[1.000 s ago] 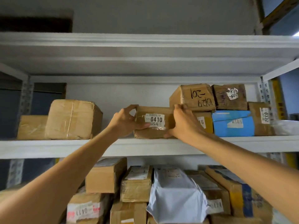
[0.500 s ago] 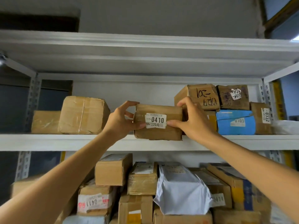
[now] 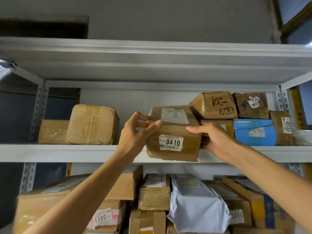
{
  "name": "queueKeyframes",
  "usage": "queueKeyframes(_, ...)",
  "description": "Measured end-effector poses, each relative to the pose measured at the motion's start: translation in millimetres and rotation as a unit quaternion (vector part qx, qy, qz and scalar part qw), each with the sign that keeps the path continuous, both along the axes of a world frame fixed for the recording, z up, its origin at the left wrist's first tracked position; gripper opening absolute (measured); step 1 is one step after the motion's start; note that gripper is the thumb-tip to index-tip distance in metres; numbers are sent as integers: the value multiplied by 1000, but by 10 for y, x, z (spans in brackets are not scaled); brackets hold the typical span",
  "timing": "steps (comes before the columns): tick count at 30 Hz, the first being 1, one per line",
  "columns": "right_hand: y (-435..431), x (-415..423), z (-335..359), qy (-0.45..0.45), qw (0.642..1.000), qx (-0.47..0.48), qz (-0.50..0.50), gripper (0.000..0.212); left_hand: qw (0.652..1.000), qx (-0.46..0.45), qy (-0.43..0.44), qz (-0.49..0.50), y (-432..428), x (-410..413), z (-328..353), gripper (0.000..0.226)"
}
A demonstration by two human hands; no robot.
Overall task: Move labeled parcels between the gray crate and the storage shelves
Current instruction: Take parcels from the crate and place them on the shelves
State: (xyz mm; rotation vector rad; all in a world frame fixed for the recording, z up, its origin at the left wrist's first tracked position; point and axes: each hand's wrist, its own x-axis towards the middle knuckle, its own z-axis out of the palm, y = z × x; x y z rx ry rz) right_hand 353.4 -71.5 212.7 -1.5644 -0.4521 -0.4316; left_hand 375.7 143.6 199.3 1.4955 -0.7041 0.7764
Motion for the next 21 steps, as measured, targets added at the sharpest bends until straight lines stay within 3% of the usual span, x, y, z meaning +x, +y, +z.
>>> queueKeyframes(2, -18, 45, -46, 11, 1000, 6, 6, 129, 999, -31, 41, -9, -16, 19, -30, 52)
queueKeyframes(3, -40, 61, -65, 13, 1000, 13, 12, 136, 996, -40, 71, -25, -15, 8, -33, 59)
queueKeyframes(6, -104, 49, -126, 20, 999, 21, 39, 123, 988, 16, 120, -94, 30, 5, -35, 83)
queueKeyframes(9, -153, 21, -203, 17, 998, 24, 63, 106, 977, 33, 145, -152, 45, -35, -81, 87)
queueKeyframes(10, -157, -1, -232, 13, 997, 21, 70, 104, 973, 45, 153, -168, 58, -34, -114, 100)
queueKeyframes(13, -142, -91, -332, -8, 996, -14, 87, 100, 969, 90, 123, -193, 98, -34, -233, 97)
queueKeyframes(19, -119, -172, -385, -55, 992, -87, 67, 88, 967, 85, 92, -221, 135, -93, -316, 92)
queueKeyframes(21, -89, -172, -360, -70, 993, -85, 52, 95, 970, 81, 82, -216, 135, -111, -323, 94)
